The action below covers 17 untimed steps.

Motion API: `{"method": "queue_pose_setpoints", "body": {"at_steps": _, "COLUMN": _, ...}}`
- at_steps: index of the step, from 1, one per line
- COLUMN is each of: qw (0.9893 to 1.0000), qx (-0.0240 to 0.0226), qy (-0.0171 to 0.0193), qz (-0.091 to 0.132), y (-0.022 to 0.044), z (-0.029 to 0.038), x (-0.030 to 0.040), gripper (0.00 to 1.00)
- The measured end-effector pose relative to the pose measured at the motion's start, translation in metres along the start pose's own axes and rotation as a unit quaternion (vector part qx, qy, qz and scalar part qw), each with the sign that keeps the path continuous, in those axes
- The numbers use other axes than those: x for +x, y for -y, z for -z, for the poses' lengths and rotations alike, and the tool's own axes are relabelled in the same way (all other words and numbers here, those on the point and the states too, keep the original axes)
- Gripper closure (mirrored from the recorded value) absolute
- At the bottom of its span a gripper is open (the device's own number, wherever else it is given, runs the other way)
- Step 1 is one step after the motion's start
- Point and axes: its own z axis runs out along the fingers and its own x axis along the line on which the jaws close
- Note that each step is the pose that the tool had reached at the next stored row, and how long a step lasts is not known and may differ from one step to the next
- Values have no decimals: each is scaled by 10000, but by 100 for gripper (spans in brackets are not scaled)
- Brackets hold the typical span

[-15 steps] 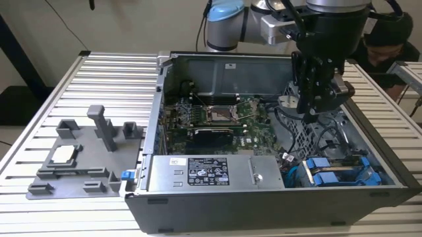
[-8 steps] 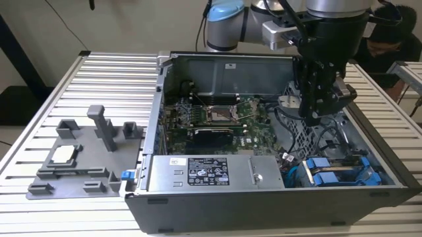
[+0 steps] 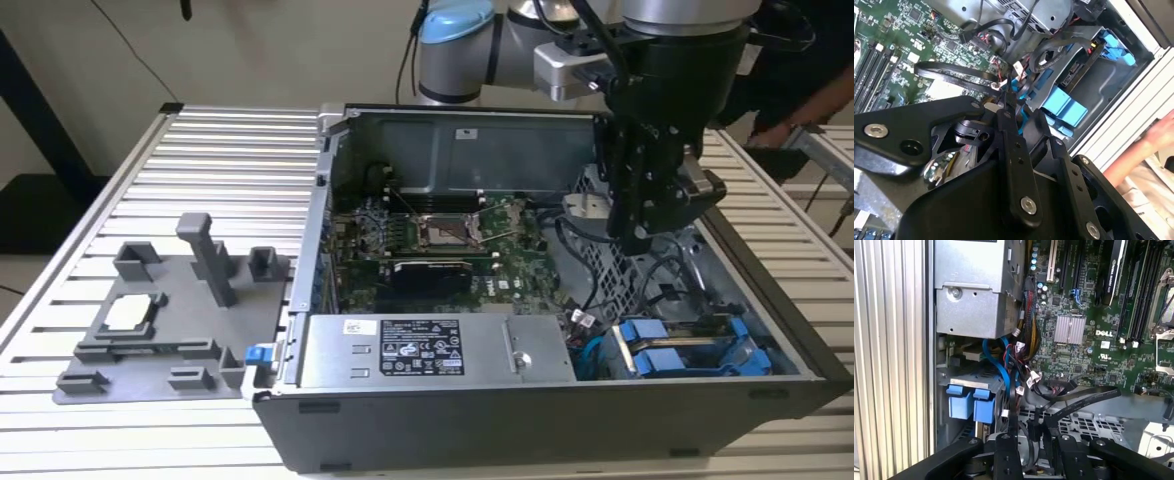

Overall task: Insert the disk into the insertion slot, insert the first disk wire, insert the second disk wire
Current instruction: 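Insert the first disk wire, then insert the second disk wire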

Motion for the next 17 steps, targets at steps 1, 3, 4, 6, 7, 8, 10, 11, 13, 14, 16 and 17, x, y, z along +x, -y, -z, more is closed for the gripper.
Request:
{"method": "queue_pose_setpoints", "body": {"at_steps": 1, "qw": 10000, "qx": 0, "qy": -3, "qz": 0, "y": 0, "z": 1, "x": 0, "gripper": 65}}
{"method": "queue_pose_setpoints", "body": {"at_steps": 3, "qw": 10000, "qx": 0, "qy": -4, "qz": 1, "y": 0, "z": 1, "x": 0, "gripper": 68}}
{"method": "queue_pose_setpoints", "body": {"at_steps": 4, "qw": 10000, "qx": 0, "qy": -4, "qz": 1, "y": 1, "z": 1, "x": 0, "gripper": 75}}
{"method": "queue_pose_setpoints", "body": {"at_steps": 6, "qw": 10000, "qx": 0, "qy": -4, "qz": 1, "y": 1, "z": 0, "x": 0, "gripper": 81}}
{"method": "queue_pose_setpoints", "body": {"at_steps": 7, "qw": 10000, "qx": 0, "qy": -4, "qz": 1, "y": 1, "z": 1, "x": 0, "gripper": 81}}
{"method": "queue_pose_setpoints", "body": {"at_steps": 8, "qw": 10000, "qx": 0, "qy": -4, "qz": 1, "y": 1, "z": 0, "x": 0, "gripper": 81}}
{"method": "queue_pose_setpoints", "body": {"at_steps": 10, "qw": 10000, "qx": 0, "qy": -4, "qz": 1, "y": 1, "z": 0, "x": 0, "gripper": 81}}
{"method": "queue_pose_setpoints", "body": {"at_steps": 11, "qw": 10000, "qx": 0, "qy": -4, "qz": 1, "y": 1, "z": 1, "x": 0, "gripper": 83}}
{"method": "queue_pose_setpoints", "body": {"at_steps": 13, "qw": 10000, "qx": 0, "qy": -4, "qz": 1, "y": 1, "z": 0, "x": 0, "gripper": 84}}
{"method": "queue_pose_setpoints", "body": {"at_steps": 14, "qw": 10000, "qx": 0, "qy": -5, "qz": 1, "y": 1, "z": 0, "x": 0, "gripper": 84}}
{"method": "queue_pose_setpoints", "body": {"at_steps": 16, "qw": 10000, "qx": -1, "qy": -20, "qz": 4, "y": 1, "z": 0, "x": -2, "gripper": 84}}
{"method": "queue_pose_setpoints", "body": {"at_steps": 17, "qw": 10000, "qx": -5, "qy": -61, "qz": 11, "y": 2, "z": 1, "x": -3, "gripper": 84}}
